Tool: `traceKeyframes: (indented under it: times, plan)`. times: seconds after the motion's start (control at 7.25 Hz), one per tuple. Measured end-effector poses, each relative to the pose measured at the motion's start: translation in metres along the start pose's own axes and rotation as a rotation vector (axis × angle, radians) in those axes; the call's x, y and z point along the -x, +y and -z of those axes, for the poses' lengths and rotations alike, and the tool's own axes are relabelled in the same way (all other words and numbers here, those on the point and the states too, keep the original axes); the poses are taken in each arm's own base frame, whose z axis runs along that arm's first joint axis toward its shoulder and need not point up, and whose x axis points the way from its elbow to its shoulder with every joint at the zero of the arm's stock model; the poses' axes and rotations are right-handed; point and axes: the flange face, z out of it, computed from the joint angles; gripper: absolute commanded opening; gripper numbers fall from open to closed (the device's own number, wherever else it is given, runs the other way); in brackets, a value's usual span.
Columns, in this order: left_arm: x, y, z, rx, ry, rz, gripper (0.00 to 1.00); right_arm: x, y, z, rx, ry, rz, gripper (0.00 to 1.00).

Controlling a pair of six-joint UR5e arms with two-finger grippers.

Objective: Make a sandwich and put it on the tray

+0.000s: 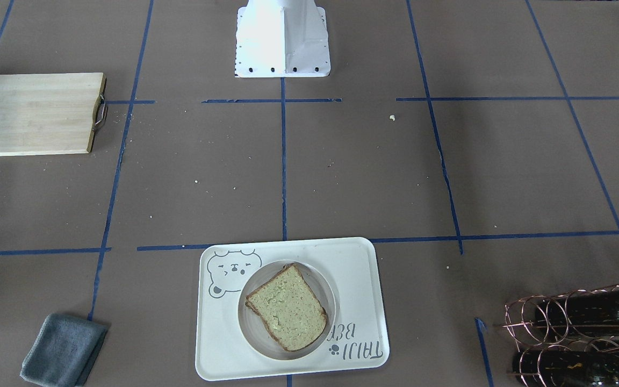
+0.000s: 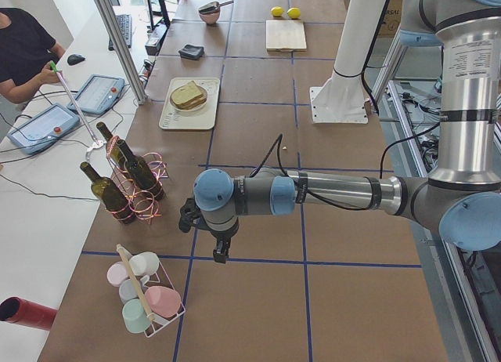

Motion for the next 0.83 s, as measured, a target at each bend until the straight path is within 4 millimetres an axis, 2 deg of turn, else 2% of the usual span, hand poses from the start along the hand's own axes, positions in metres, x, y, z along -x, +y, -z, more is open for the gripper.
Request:
traceKeyframes:
  times: [0.83]
  plan:
    - [0.0005,-0.0002,-0.001,0.003,-0.001,0.003,1.0,0.0048,-0.0024,-0.0048,0.01,0.004,-0.027,1.0]
